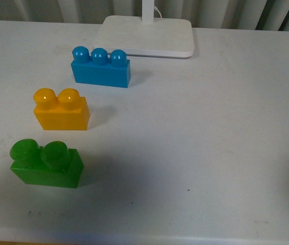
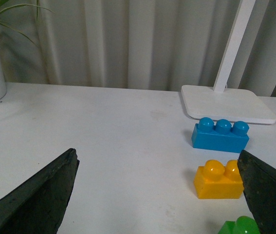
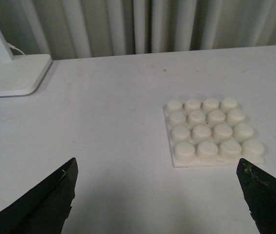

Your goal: Insert yellow block into base center

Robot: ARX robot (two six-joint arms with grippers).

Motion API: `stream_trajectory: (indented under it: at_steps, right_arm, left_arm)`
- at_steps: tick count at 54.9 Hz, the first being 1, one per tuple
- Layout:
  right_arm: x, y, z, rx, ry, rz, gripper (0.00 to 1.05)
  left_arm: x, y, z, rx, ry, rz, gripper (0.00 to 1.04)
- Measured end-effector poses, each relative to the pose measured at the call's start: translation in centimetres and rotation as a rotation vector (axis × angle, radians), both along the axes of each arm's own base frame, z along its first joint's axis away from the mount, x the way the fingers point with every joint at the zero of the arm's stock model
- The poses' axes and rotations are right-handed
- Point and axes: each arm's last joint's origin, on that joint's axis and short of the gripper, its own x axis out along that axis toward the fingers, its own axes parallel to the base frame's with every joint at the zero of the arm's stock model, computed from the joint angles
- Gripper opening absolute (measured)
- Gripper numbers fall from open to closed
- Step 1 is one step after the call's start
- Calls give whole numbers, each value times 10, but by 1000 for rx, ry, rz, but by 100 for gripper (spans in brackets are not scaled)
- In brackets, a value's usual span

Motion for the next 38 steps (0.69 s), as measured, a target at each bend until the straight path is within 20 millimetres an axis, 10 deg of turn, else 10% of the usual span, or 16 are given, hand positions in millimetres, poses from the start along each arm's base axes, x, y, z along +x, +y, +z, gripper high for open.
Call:
stream_trajectory:
  at_steps: [38]
  right_arm:
    - [165,-66,-21,-134,546,-55,96]
  left_arm:
    - [0,0,0,0,0,0,98]
